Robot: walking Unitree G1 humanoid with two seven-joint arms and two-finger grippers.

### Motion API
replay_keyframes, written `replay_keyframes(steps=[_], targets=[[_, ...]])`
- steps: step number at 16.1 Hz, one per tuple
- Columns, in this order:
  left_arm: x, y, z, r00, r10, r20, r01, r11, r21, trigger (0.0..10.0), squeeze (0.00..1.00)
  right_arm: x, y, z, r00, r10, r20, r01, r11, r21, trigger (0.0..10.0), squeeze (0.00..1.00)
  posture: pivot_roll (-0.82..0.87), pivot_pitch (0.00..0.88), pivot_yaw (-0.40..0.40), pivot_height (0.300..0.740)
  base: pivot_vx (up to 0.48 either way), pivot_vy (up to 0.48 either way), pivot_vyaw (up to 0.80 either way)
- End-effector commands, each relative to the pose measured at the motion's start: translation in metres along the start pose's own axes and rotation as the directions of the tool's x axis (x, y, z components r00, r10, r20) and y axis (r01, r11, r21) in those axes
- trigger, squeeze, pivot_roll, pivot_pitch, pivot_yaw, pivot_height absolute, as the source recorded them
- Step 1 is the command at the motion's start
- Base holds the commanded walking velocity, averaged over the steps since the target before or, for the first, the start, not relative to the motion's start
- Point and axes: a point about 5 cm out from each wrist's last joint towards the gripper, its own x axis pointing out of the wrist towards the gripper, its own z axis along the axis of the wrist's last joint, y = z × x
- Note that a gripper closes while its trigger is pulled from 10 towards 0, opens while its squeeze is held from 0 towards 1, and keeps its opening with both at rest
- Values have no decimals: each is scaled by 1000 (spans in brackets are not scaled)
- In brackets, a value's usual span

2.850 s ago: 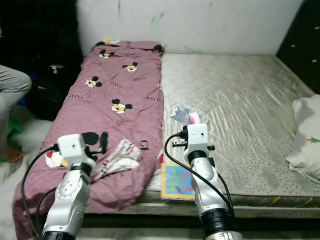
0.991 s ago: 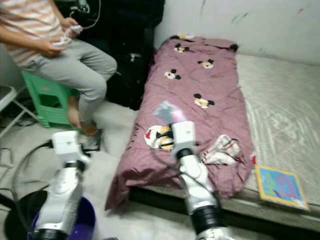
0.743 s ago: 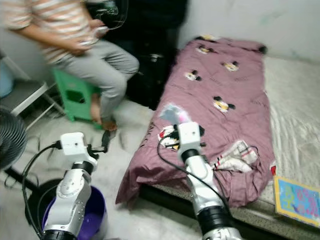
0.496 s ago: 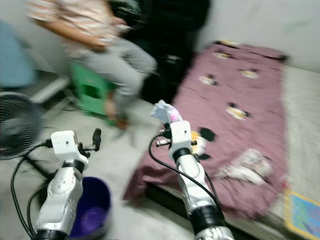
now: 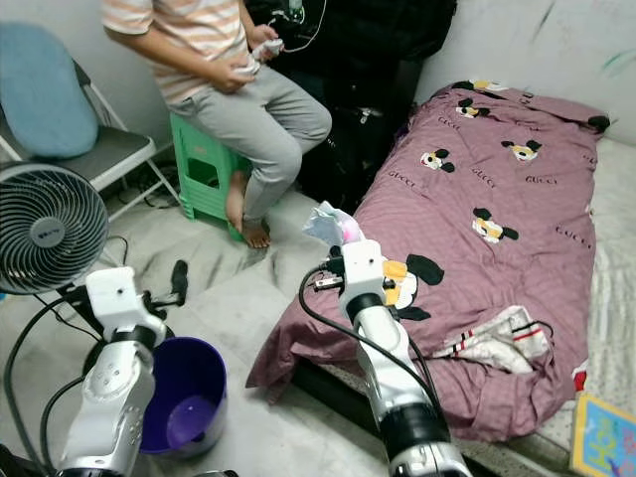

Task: Clean up the room

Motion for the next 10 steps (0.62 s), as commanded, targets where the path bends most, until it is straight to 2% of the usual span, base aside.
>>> replay_keyframes(steps=[1, 3, 8, 10], targets=[[-2, 5, 3, 1000, 25, 14, -25, 1000, 14, 10000, 0, 5, 8, 6, 999, 45, 18, -44, 999, -12, 10000, 0, 108, 0, -55, 740, 0, 0, 0], [-4, 12, 6, 997, 67, 27, -68, 998, 16, 10000, 0, 11, 21, 9, 995, 98, 23, -98, 995, -25, 10000, 0, 139, 0, -86, 740, 0, 0, 0], [-11, 24, 12, 992, 116, 40, -117, 993, 31, 10000, 0, 16, 33, 19, 989, 140, 56, -138, 990, -30, 10000, 0, 122, 39, -84, 740, 0, 0, 0], [-14, 25, 12, 992, 120, 33, -122, 992, 43, 10000, 0, 17, 36, 28, 984, 149, 96, -144, 988, -57, 10000, 0, 101, 53, -71, 740, 0, 0, 791]])
